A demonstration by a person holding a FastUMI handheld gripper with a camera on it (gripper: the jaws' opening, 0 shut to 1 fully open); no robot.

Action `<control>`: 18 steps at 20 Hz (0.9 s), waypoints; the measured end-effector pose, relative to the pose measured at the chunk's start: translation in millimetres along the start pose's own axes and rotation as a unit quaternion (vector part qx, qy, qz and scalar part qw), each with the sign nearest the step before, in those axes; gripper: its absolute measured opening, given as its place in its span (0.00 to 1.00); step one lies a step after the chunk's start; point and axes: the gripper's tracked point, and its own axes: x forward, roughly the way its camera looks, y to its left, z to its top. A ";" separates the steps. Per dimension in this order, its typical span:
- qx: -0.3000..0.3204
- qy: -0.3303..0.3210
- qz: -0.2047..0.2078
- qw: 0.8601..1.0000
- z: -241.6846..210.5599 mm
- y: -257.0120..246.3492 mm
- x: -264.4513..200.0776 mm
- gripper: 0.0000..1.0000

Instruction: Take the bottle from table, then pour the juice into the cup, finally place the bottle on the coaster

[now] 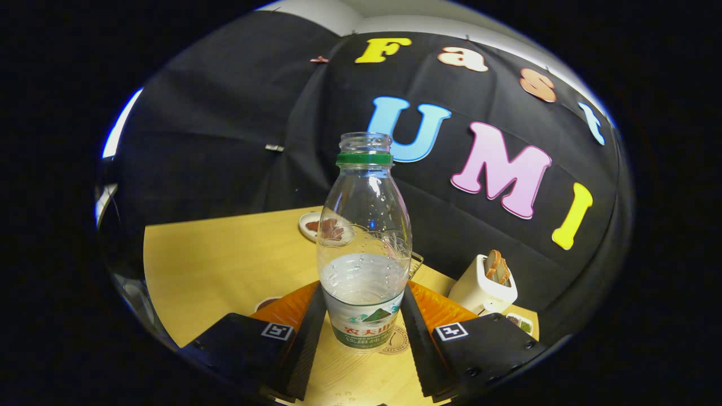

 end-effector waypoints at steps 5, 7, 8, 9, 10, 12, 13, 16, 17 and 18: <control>0.082 -0.022 -0.038 0.996 -11.2 -42.1 30.3 0.76; 0.091 -0.020 -0.059 0.994 -26.4 -58.6 41.8 0.76; 0.093 -0.020 -0.068 0.993 -35.3 -64.4 46.5 0.77; 0.096 -0.016 -0.074 0.992 -44.9 -69.7 50.9 0.77; 0.100 -0.012 -0.081 0.992 -55.6 -74.7 55.2 0.76; 0.112 0.000 -0.091 0.990 -74.9 -81.4 62.9 0.77; 0.115 0.002 -0.095 0.989 -80.9 -83.7 66.6 0.77; 0.115 0.011 -0.101 0.988 -98.3 -88.7 75.4 0.77; 0.116 0.015 -0.101 0.988 -102.6 -89.3 78.1 0.77; 0.116 0.017 -0.102 0.988 -106.2 -89.4 79.8 0.77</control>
